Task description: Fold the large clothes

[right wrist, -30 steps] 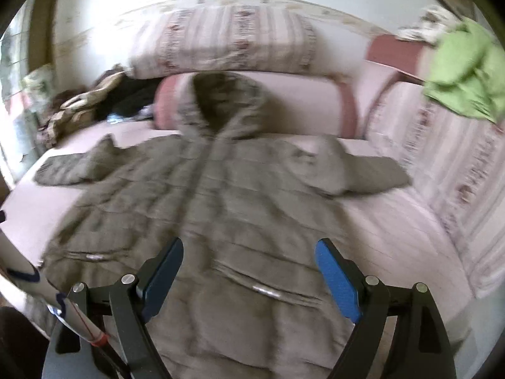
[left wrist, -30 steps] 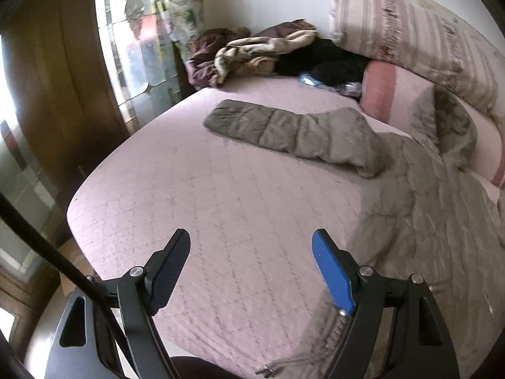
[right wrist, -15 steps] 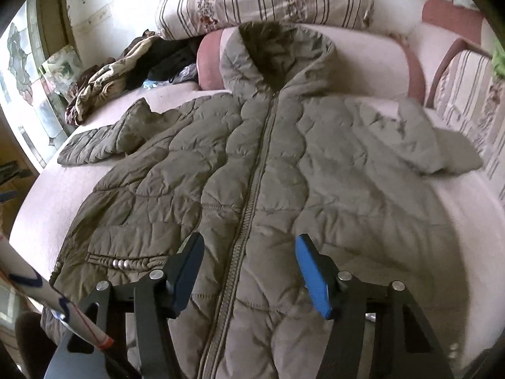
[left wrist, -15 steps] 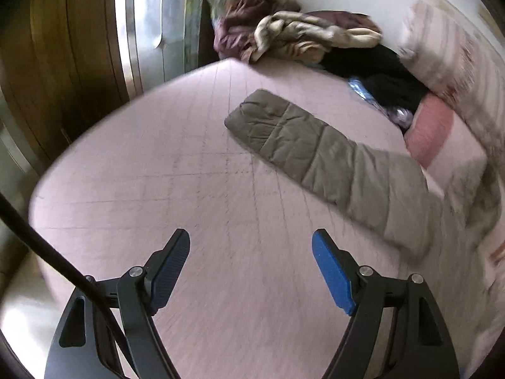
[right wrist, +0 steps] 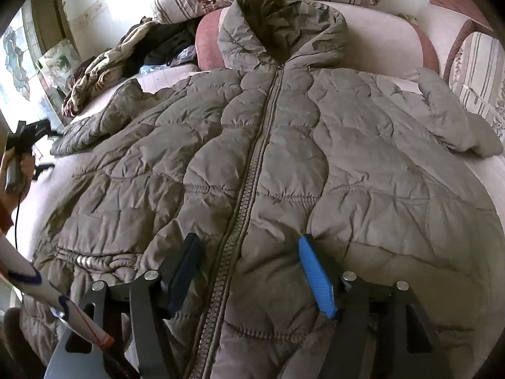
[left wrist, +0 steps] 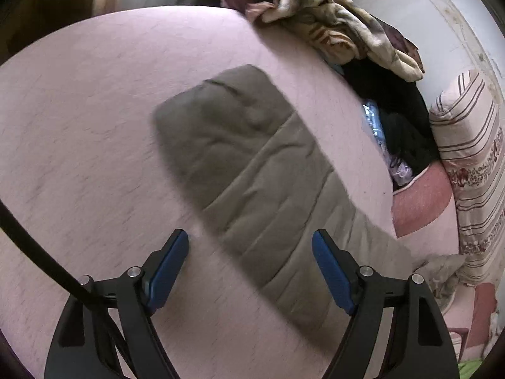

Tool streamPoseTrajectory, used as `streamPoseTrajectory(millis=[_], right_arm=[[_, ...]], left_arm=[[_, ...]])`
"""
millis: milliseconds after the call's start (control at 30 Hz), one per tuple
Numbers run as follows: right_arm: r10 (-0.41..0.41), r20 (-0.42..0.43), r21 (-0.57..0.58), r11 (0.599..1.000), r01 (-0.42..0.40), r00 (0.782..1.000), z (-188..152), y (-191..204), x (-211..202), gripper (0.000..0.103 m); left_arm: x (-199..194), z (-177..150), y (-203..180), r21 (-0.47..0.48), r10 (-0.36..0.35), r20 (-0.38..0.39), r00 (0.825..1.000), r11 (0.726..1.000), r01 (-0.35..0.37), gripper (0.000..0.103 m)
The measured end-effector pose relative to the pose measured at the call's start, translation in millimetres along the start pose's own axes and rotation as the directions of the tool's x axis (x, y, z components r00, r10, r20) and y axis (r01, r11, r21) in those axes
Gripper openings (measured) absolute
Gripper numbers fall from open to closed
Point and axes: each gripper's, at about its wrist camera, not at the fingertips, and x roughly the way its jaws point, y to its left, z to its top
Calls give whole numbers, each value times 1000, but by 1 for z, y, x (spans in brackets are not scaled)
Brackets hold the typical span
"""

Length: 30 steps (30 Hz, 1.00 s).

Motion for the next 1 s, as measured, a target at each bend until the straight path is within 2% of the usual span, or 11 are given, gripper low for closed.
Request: streamPoseTrajectory(millis=[133, 200, 233, 267, 367, 467, 567, 667, 800, 933, 1000], right_arm=[[-3, -2, -6, 1000, 3, 1000, -1, 0, 5, 73], [-2, -5, -6, 1000, 2, 1000, -1, 0, 8, 74], [-3, -6, -7, 1000, 3, 1000, -1, 0, 9, 75], [-3, -7, -9, 1000, 3, 1000, -1, 0, 10, 76], [1, -8, -12, 1000, -1, 1000, -1, 0, 12, 77], [6, -5, -10, 1000, -6, 1000, -1, -1, 12, 77], [10, -1, -7, 1000, -10, 1000, -1, -1, 12, 77], [19, 5, 0, 1000, -19, 1000, -2, -3, 11, 77], [30, 19, 15, 999, -30, 999, -3, -4, 8, 77], [55, 52, 94, 994, -60, 997, -4, -18, -5, 75], [60, 67, 149, 986, -69, 996, -6, -29, -14, 75]], left_arm=[[19, 15, -16, 5, 54, 19, 998, 999, -54, 86], [23, 14, -31, 68, 163, 25, 986, 984, -164, 59], [26, 12, -41, 124, 223, 15, 975, 967, -223, 26], [26, 10, -46, 152, 227, -2, 974, 963, -224, 12], [7, 0, -73, 214, 209, 17, 978, 954, -208, 9], [-23, -16, -112, 292, 127, 32, 991, 947, -131, 8], [-54, -43, -166, 393, 18, 19, 1000, 919, -24, 8], [-79, -90, -229, 504, -86, -21, 996, 860, 85, 8], [-95, -164, -300, 605, -206, -140, 968, 756, 249, 7], [-95, -254, -351, 702, -204, -233, 951, 642, 309, 11], [-97, -282, -357, 718, -183, -273, 945, 615, 326, 17]])
